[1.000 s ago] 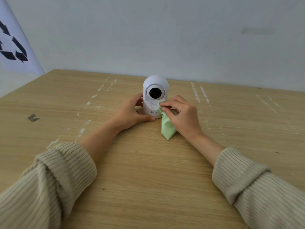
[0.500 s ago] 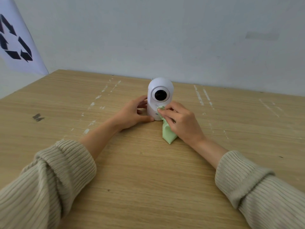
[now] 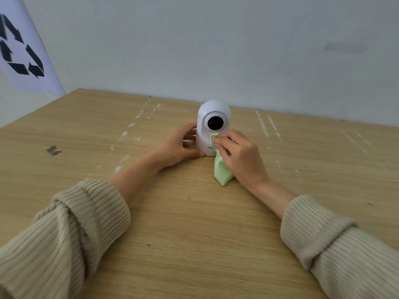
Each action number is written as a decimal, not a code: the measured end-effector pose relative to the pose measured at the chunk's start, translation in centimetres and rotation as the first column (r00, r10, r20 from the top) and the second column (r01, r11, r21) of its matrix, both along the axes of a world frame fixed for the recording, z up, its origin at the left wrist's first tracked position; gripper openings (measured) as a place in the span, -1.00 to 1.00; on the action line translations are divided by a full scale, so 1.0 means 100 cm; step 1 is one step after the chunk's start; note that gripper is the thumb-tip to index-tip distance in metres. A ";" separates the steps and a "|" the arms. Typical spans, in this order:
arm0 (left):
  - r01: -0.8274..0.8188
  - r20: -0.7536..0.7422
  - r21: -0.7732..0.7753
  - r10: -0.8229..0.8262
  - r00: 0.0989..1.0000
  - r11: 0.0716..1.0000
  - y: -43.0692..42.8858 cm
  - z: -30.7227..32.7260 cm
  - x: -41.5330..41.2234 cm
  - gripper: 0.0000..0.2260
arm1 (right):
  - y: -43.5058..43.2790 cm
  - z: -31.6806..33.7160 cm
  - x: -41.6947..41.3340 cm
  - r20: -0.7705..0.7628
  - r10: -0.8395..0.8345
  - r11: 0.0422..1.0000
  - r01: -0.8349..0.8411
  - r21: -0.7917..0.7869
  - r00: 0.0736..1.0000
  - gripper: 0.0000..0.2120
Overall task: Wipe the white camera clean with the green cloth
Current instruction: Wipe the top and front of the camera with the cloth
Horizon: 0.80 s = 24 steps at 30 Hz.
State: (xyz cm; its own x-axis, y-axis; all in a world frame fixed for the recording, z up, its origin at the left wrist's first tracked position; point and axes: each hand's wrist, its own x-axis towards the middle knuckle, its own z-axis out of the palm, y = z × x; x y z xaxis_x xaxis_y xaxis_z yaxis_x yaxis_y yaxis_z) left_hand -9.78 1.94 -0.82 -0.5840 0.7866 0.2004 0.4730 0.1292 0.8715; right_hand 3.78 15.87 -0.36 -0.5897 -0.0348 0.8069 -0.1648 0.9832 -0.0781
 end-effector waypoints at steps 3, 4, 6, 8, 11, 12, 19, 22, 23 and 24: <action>0.013 0.006 0.008 -0.013 1.000 1.000 -0.001 0.001 0.000 -0.35 | -0.004 0.001 -0.002 -0.012 -0.002 0.999 0.002 0.039 1.000 -0.92; 0.018 0.005 0.007 -0.019 1.000 1.000 -0.001 0.001 0.000 -0.36 | -0.005 0.002 -0.003 -0.014 0.005 0.998 -0.004 0.062 1.000 -0.92; 0.025 0.000 0.002 -0.025 1.000 1.000 -0.001 0.000 0.000 -0.36 | -0.007 0.003 -0.005 -0.006 0.019 0.992 -0.018 0.126 1.000 -0.92; 0.027 0.002 -0.004 -0.027 1.000 1.000 -0.001 -0.001 -0.002 -0.34 | -0.006 0.004 -0.007 0.024 0.027 0.981 -0.031 0.190 0.999 -0.89; 0.043 0.024 -0.013 -0.043 0.999 0.999 -0.002 0.000 -0.004 -0.33 | 0.000 0.004 -0.007 0.068 0.047 0.954 -0.065 0.294 0.997 -0.89; 0.055 0.034 -0.018 -0.054 0.998 0.998 -0.002 0.001 -0.004 -0.32 | 0.002 0.005 -0.006 0.083 0.048 0.942 -0.073 0.328 0.995 -0.89; 0.080 0.037 -0.044 -0.078 0.996 0.996 -0.004 0.003 -0.004 -0.29 | 0.012 0.007 -0.002 0.195 0.078 0.888 -0.157 0.432 0.978 -0.76; 0.070 0.034 -0.048 -0.068 0.997 0.996 -0.003 0.003 -0.003 -0.27 | 0.019 0.004 -0.001 0.267 0.077 0.909 -0.177 0.376 0.961 -0.83; 0.066 0.034 -0.051 -0.065 0.997 0.997 -0.003 0.004 -0.003 -0.26 | 0.022 0.005 0.001 0.296 0.082 0.920 -0.186 0.345 0.952 -0.83; 0.063 0.036 -0.055 -0.061 0.998 0.997 -0.003 0.004 -0.003 -0.25 | 0.026 0.006 0.004 0.323 0.084 0.930 -0.190 0.313 0.943 -0.84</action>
